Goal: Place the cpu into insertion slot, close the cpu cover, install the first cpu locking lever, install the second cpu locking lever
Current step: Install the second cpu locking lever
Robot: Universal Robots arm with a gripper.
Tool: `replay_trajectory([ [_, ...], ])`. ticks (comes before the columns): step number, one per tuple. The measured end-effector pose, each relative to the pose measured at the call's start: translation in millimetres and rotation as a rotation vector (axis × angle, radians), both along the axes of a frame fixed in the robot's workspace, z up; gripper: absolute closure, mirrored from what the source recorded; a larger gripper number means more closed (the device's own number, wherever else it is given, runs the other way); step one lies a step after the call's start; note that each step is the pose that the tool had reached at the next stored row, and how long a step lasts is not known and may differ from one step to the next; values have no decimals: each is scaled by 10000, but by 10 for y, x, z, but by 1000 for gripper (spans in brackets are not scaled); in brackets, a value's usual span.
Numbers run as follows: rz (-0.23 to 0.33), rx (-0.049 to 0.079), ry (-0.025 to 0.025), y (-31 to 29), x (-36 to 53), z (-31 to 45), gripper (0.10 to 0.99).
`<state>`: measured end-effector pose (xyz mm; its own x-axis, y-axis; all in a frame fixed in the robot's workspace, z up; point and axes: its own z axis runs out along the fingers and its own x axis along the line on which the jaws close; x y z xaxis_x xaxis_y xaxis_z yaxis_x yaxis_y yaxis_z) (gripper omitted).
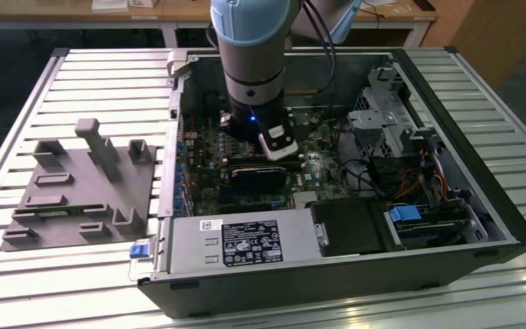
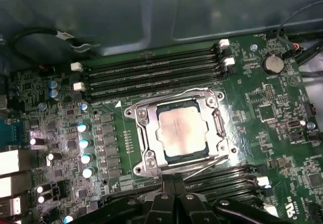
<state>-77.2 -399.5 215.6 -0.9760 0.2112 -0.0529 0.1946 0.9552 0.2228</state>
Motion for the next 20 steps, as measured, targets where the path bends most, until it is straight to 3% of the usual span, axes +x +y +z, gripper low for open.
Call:
replay_trajectory([
  [7, 8, 442, 0, -57, -44, -49, 980],
  [12, 9, 534, 0, -109, -63, -67, 980],
  [17, 11, 700, 0, -113, -102, -97, 980],
  [20, 15, 708, 1, -113, -105, -101, 980],
])
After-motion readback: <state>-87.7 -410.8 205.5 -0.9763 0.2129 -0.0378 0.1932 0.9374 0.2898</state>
